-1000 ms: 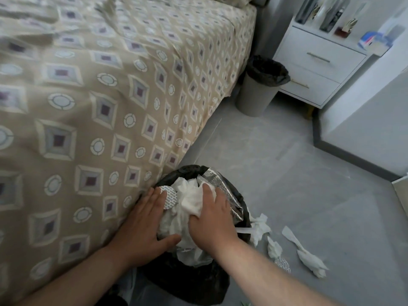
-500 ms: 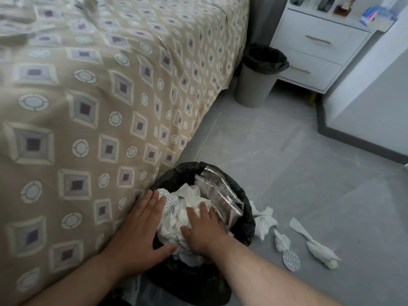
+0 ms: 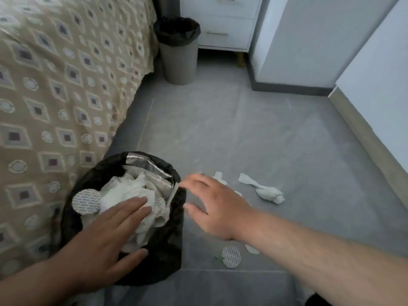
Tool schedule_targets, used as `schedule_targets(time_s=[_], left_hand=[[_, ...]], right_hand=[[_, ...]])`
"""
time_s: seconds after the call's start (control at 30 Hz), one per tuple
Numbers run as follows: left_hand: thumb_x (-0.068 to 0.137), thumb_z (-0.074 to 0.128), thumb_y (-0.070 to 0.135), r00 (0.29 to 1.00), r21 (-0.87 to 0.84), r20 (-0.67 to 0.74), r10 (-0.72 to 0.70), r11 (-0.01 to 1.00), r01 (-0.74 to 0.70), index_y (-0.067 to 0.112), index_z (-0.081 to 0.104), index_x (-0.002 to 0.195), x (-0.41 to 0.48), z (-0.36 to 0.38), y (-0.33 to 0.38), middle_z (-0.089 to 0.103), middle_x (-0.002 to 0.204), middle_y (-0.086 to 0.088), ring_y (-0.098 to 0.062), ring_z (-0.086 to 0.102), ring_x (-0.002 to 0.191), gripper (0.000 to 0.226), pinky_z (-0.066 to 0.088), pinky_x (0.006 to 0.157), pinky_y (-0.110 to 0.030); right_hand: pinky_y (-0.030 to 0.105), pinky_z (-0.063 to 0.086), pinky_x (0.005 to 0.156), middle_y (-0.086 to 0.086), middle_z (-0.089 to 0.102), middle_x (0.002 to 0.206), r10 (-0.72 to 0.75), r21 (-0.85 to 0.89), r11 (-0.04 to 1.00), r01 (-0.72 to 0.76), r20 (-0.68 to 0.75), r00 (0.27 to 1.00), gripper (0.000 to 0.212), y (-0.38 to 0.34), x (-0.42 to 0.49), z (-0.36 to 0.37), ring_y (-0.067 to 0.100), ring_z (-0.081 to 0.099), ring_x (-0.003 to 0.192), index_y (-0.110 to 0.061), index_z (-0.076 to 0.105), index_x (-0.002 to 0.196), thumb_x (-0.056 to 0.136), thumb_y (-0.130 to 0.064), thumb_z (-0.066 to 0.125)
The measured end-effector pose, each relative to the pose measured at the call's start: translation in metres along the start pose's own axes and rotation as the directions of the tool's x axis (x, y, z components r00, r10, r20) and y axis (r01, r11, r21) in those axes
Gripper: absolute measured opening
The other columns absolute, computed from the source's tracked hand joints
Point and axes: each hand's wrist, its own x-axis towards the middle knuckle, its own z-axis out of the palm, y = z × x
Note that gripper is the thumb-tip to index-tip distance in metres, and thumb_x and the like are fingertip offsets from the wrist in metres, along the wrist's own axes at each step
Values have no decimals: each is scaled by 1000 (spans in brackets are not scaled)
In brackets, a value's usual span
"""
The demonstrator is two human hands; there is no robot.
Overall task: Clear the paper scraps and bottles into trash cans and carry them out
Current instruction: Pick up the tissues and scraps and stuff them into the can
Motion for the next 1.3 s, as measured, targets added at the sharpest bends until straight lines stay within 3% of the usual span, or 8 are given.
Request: schedule_targets(time_s=[0.17,0.3,0.4,0.5,0.6,0.67,0.93,1.3], left_hand=[[87,41,59,941,89,171,293,946,-311,13,53,132,44,19,38,45,144,-4,-17,34,135,65,20,112,-27],[85,46,58,921,-34,233,312,949,-313,18,50,133,74,75,88,47,142,-1,-15,45,130,63,32,107,-24],[86,49,53,936,-147,341,-85,979,142,21,27,145,106,145,128,28,151,2,-17,30,139,71,20,111,-20],[76,64,52,674,-200,446,-588,669,716,12,39,132,130,196,161,41,138,-13,-30,39,128,74,33,104,-32],[64,72,56,434,-202,463,-773,384,901,10,45,118,138,224,182,46,123,-19,-38,46,116,76,40,95,-36],[62,75,52,382,-171,473,-794,343,924,12,43,118,139,236,191,42,123,-18,-39,45,115,76,42,93,-39],[73,71,27,505,-149,458,-732,497,855,13,43,113,149,251,186,42,120,-15,-36,45,112,51,40,94,-38],[76,64,13,587,-320,513,-626,494,808,13,45,90,142,258,173,52,106,-13,-32,55,98,24,41,77,-32]], right_hand=[[30,38,100,3,50,132,444,-26,896,-444,-11,896,40,123,-60,27,22,47,123,-18,51,128,89,-30,52],[36,40,103,7,47,135,617,-78,787,-612,134,776,48,179,-110,69,27,46,123,-17,47,132,88,-34,52],[39,42,101,8,47,131,658,-89,751,-654,181,731,46,201,-130,88,30,47,120,-16,49,127,85,-34,53],[40,42,99,11,46,127,683,-85,729,-679,161,712,42,214,-135,97,33,46,118,-14,48,123,85,-32,54],[40,39,99,14,45,126,710,-57,703,-709,115,695,46,223,-132,105,34,44,119,-12,46,125,86,-35,55],[40,37,102,14,43,128,718,-42,695,-718,108,688,52,226,-128,109,35,42,121,-11,44,128,85,-37,57],[41,41,98,10,44,125,704,-73,710,-700,108,702,56,232,-111,111,31,39,119,-13,46,121,78,-43,65],[39,42,94,11,45,122,666,-83,744,-663,174,725,45,237,-103,118,31,43,115,-12,48,115,79,-30,69]])
